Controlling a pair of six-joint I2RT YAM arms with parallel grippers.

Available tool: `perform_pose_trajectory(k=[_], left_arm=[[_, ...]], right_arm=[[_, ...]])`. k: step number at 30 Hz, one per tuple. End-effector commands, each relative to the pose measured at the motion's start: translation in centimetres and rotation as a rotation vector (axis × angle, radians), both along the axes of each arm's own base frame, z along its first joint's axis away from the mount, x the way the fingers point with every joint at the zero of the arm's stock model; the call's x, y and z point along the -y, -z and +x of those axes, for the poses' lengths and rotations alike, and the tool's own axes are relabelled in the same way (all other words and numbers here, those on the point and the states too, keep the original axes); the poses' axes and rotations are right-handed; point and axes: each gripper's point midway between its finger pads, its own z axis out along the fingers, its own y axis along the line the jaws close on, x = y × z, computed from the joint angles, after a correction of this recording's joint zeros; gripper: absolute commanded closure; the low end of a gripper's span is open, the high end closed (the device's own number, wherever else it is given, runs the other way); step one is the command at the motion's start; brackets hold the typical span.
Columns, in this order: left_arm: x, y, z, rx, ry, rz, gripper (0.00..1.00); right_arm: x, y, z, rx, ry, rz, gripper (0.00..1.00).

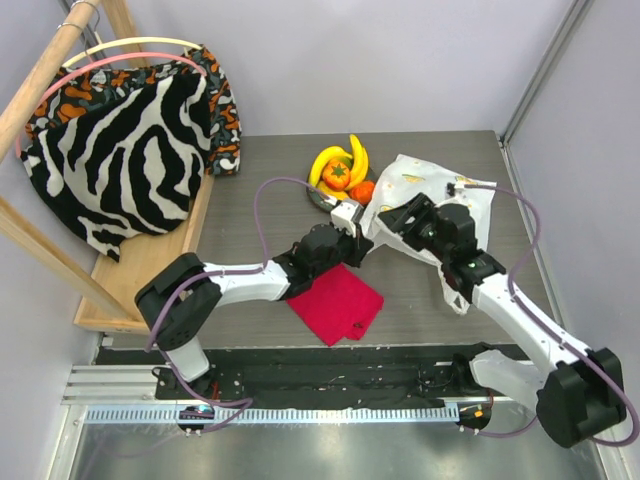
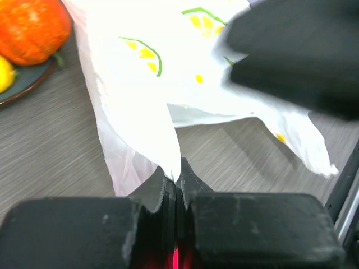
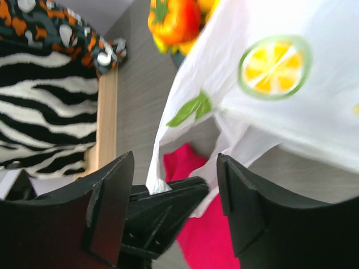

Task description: Place the fruits into the plastic bag

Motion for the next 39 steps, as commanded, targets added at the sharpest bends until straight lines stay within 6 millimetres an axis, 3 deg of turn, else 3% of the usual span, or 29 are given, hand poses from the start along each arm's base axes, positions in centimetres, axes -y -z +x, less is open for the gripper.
perform_pose_trajectory(k=[1,3,6,9,11,15,21,25,30,33,36,39], left_arm=[[-1.8,-3.0,1.4,0.041,-0.01,-0.033,1.0],[-2.7,-2.6,1.9,0.03,-0.013,0.001,1.0],[-3.4,-3.1,2.1,0.024,0.019,0.022,1.0],[-3.7,-3.5,2.1,0.014,0.039,0.053,1.0],[-4.1,-4.2,2.6,0.014,0.028,0.057,1.0],[-4.8,-5.2,3.0,-0.009,0.027,0.061,1.0],[-5.7,-6.2,3.0,-0.003,0.029,0.071,1.0],[-6.2,-6.5,3.0,-0.006,0.029,0.07,1.0],[-6.4,-6.7,3.2,-0.004,0.027,0.07,1.0],[-6.6,-6.6,3.3,-0.007,0.027,0.075,1.0],[-6.9,-6.3,3.6,-0.008,0.011,0.081,1.0],[-7.3,-6.4,4.1,-0.004,-0.012,0.08,1.0]], right_arm=[[4.4,-4.8,0.4,0.164,0.121,-0.189,0.31],[6.6,-4.7,0.5,0.2,0.161,-0.349,0.31],[8.2,-2.6,0.2,0.15,0.126,-0.556,0.32],[6.8,0.3,-0.1,0.063,0.018,-0.685,0.34],[4.7,1.7,-0.3,0.046,-0.035,-0.786,0.34],[3.7,3.1,0.2,0.03,-0.047,-0.932,0.34],[3.8,4.2,1.5,0.01,-0.024,-1.045,0.34],[4.2,6.0,2.0,-0.028,-0.016,-1.106,0.34],[2.0,6.8,2.4,-0.021,-0.096,-1.049,0.36],[1.5,6.2,2.4,-0.018,-0.099,-1.014,0.36],[1.0,4.5,2.1,0.016,-0.111,-0.964,0.36],[-0.7,3.2,1.4,0.096,-0.171,-0.872,0.36]])
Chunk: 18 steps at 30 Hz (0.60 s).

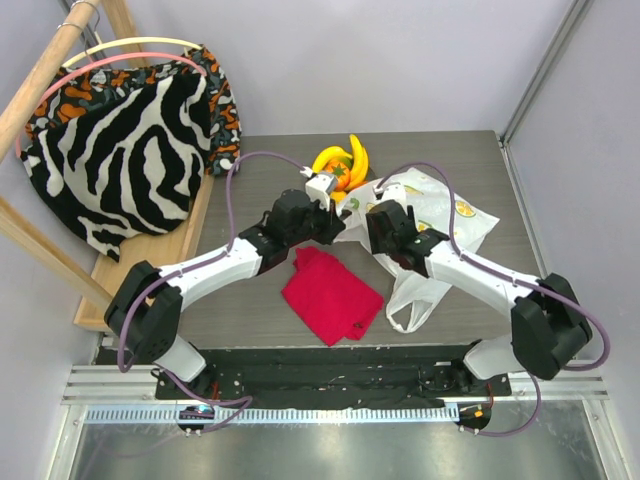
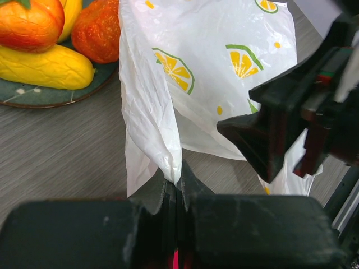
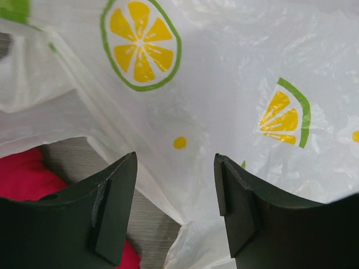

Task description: Place the fruits into the plastic bag

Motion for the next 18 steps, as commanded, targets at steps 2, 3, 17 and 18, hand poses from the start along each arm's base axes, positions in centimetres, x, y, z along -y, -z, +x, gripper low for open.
perform_pose_trajectory(k=[2,3,17,18], left_arm=[[-0.2,-3.6,1.0,0.084,-0.012,-0.043,1.0],[-0.2,-3.8,1.0,0.089,-0.009,-0.047,1.0],[-0.7,-4.4,0.7,0.108,-0.011,-0.04,1.0],[-0.8,-4.3,0.7,0.108,-0.015,-0.035,1.0]], right_arm=[[-2.8,-4.2,0.0,0.115,-0.087,0.185,0.35],[-2.8,-3.6,0.1,0.105,-0.082,0.175,0.35],[-3.6,-2.7,2.4,0.122,0.036,0.029,0.38],[-3.2,-3.0,2.6,0.141,0.072,0.007,0.39]])
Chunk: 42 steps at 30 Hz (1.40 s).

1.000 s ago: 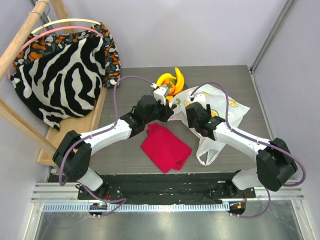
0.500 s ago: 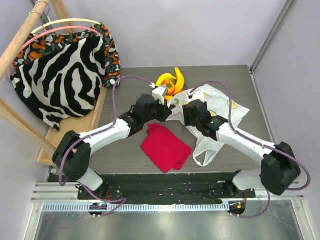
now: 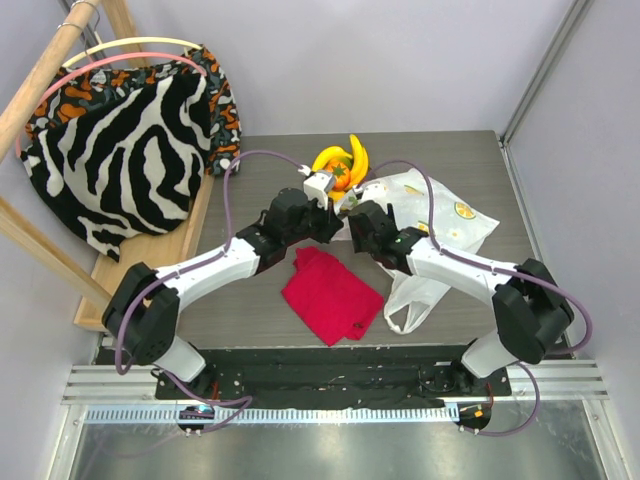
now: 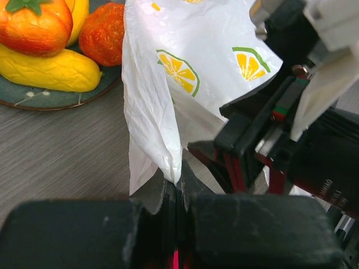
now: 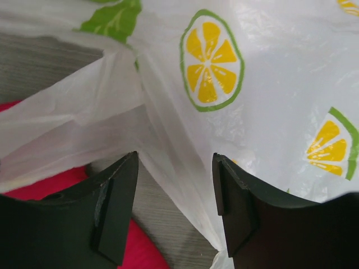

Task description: Place the fruits into the plastic bag

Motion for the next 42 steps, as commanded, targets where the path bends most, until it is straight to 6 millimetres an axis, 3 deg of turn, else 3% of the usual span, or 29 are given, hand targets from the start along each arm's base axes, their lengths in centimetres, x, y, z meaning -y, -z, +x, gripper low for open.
perform_pose_trajectory(k=[1,11,14,16,17,19,22,23,25,26,27,28,29,30,31,36,37,39,42], left_arm=[[-0.4,-4.2,0.4,0.095,-0.012,-0.046,1.0],[-1.3,-4.9,0.7,0.127,-0.049,-0.037,1.0],[-1.8,-5.2,1.0,0.138,-0.07,-0.037,1.0],[-1.9,-5.3,1.3,0.147,-0.085,-0.042,1.0],[-2.0,-5.2,1.7,0.15,-0.095,-0.041,1.0],[-1.9,-5.3,2.1,0.16,-0.101,-0.041,1.0],[-2.2,-5.2,3.7,0.179,-0.162,-0.037,0.99],[-2.3,-4.9,4.3,0.174,-0.189,-0.03,0.93],[-2.7,-6.3,5.4,0.176,-0.233,-0.064,0.8],[-2.8,-6.7,5.6,0.177,-0.245,-0.077,0.52],[-3.4,-7.9,5.8,0.193,-0.258,-0.101,0.35],[-3.7,-8.5,5.7,0.202,-0.263,-0.118,0.12],[-3.9,-9.6,5.6,0.232,-0.266,-0.149,0.03],[-4.5,-11.5,5.0,0.269,-0.266,-0.188,0.0],[-5.2,-10.7,4.5,0.267,-0.265,-0.191,0.0],[-8.3,-14.1,1.6,0.357,-0.282,-0.374,0.0],[-9.0,-15.6,0.5,0.389,-0.273,-0.415,0.0],[-9.7,-15.2,-0.3,0.393,-0.268,-0.448,0.0],[-8.9,-15.1,-1.6,0.359,-0.176,-0.465,0.0]], right_arm=[[1.7,-2.9,1.9,0.123,0.179,-0.043,0.39],[3.8,0.2,0.9,0.077,0.233,-0.156,0.43],[4.8,0.5,0.2,0.05,0.248,-0.207,0.5],[5.4,-0.1,-0.4,0.044,0.247,-0.22,0.61],[5.6,-0.4,-0.6,0.043,0.244,-0.221,0.73],[6.0,-1.8,-1.2,0.042,0.237,-0.213,0.89],[6.3,-5.1,-1.7,0.063,0.232,-0.181,0.99],[6.2,-6.9,-1.5,0.087,0.23,-0.158,0.99],[6.6,-9.2,-1.8,0.105,0.225,-0.151,0.99],[6.7,-11.4,-1.3,0.134,0.24,-0.124,0.99],[7.3,-12.1,-1.4,0.121,0.248,-0.131,0.99],[7.4,-12.6,-1.1,0.114,0.25,-0.124,0.99],[7.1,-14.1,-0.7,0.118,0.238,-0.082,0.99],[8.1,-14.3,-0.2,0.102,0.261,-0.078,0.99],[8.3,-14.4,0.2,0.091,0.261,-0.069,0.99],[9.0,-13.9,1.4,0.039,0.261,0.002,0.99],[9.3,-13.6,1.5,0.03,0.271,0.007,0.99],[8.9,-13.3,1.5,0.011,0.257,0.044,0.99],[8.2,-13.3,1.7,0.002,0.241,0.109,0.99]])
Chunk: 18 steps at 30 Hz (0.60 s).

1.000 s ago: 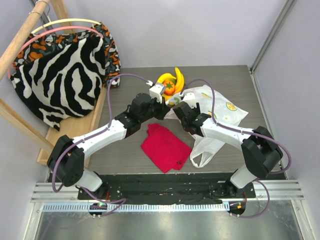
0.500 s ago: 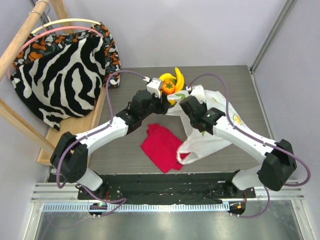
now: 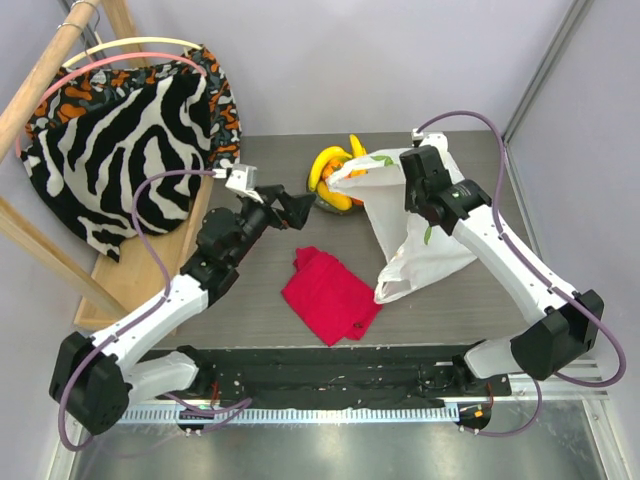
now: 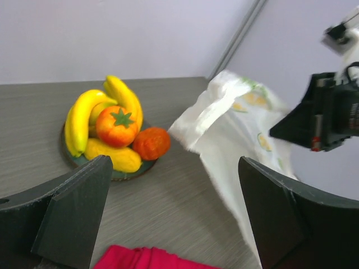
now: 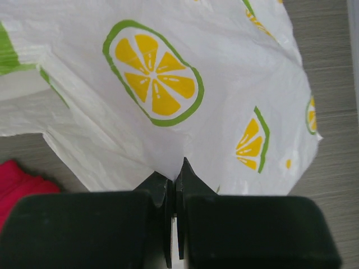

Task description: Place the fruits into the plastic bag

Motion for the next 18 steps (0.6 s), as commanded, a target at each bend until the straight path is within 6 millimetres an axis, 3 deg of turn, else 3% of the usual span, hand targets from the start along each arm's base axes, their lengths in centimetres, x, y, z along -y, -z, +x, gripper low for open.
perform_pose_trajectory(k=[1,4,6,8,9,12,18], left_arm=[[1.2,-2.4,-1.4,0.057,0.122,-0.09,0.0],[3.2,-0.6,-1.9,-0.004,0.232,-0.116,0.0],[4.4,1.8,-2.0,-0.077,0.286,-0.133,0.0],[5.1,2.3,-2.4,-0.105,0.335,-0.184,0.0],[5.4,3.9,-2.4,-0.143,0.342,-0.189,0.0],[5.7,4.1,-3.2,-0.148,0.382,-0.247,0.01],[4.0,5.3,-4.3,-0.129,0.335,-0.236,0.0]], right_arm=[[-2.1,-0.4,-0.2,-0.012,-0.072,0.126,0.99],[-2.9,-1.3,-0.2,0.001,-0.092,0.179,0.99],[-3.0,-1.9,-0.2,0.008,-0.099,0.211,0.99],[-3.6,-2.6,-0.3,0.013,-0.119,0.262,0.99],[-3.5,-3.2,-0.3,0.028,-0.117,0.28,0.99],[-3.6,-3.8,-0.2,0.035,-0.122,0.314,0.99],[-2.9,-4.3,0.0,0.049,-0.105,0.33,0.99]])
